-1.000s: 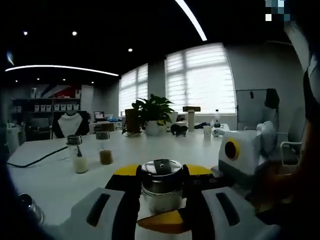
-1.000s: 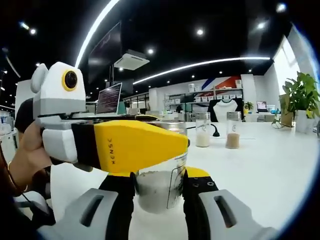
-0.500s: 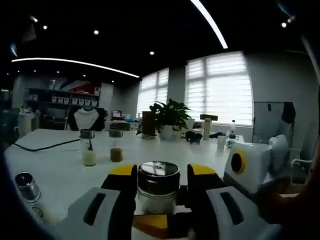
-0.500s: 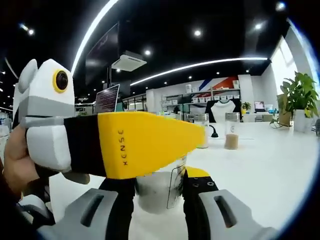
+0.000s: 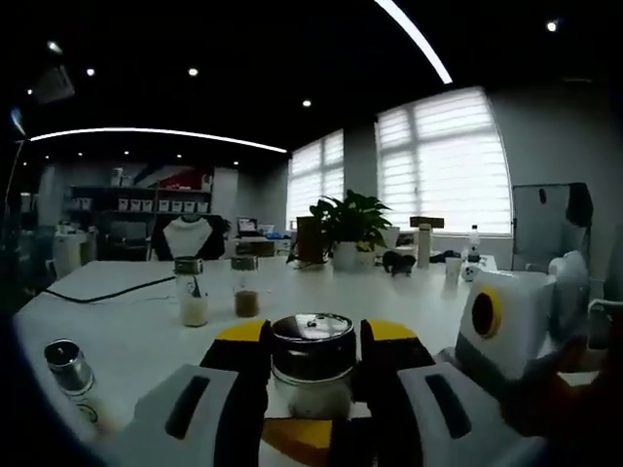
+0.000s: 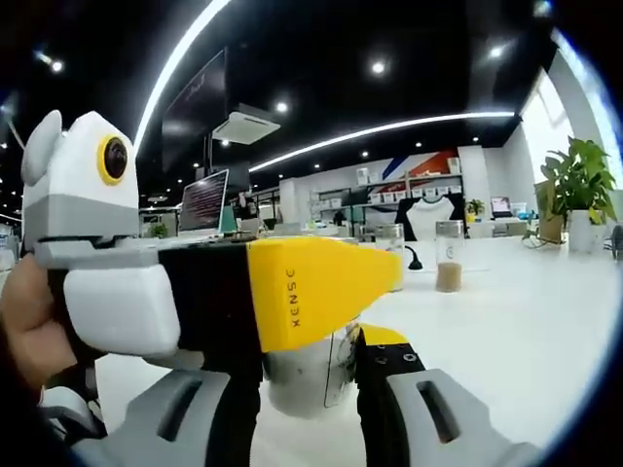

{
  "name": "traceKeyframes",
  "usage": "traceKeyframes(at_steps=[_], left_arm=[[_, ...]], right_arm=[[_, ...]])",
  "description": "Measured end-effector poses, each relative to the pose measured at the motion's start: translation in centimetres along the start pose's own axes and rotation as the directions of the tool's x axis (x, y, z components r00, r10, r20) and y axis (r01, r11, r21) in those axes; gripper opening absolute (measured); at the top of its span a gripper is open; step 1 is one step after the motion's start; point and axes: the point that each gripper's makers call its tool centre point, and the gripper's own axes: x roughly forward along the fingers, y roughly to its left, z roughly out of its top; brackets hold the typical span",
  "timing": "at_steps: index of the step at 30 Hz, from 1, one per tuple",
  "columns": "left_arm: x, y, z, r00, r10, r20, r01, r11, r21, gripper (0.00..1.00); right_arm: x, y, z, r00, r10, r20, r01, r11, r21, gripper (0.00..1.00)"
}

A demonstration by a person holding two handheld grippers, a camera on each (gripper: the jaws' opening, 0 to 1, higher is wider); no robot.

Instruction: Rotate the seasoning bottle until the label or dispensing opening points toward the visible target arrow and the bottle remains upright within the marked orientation range

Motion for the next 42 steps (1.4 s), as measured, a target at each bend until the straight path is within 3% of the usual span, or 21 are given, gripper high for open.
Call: traceKeyframes(at_steps=[9,15,21,37,42], left_arm=[[0.3,0.1,-0.2,1.000,0.009,0.010,-0.009,1.000,-0.013,0.37],[0.4,-0.7,-0.6,0.997,-0.070,-0.035,0.072,0.994,0.078,0.35],[0.4,-0.8,-0.4,0.991,-0.133,-0.033,0.135,0.989,0.067,0.35],[-0.5,-1.4,0.5,0.952,-0.306,-0.022,0.306,0.948,0.089,0.34],[-0.8,-1.9,0.5,0.920,-0.392,-0.022,0.392,0.917,0.069,0.34]], right_arm=[[-0.1,0.0,-0.4,1.000,0.002,-0.007,-0.002,1.000,-0.003,0.34],[-0.1,-0.3,-0.7,1.000,0.019,-0.017,-0.019,1.000,0.013,0.34],[-0.3,-0.3,-0.4,0.999,0.036,-0.006,-0.036,0.999,0.010,0.34],[-0.2,0.6,0.9,0.995,0.099,0.023,-0.099,0.995,0.000,0.35],[-0.3,0.8,0.9,0.993,0.115,0.017,-0.115,0.993,-0.009,0.35]])
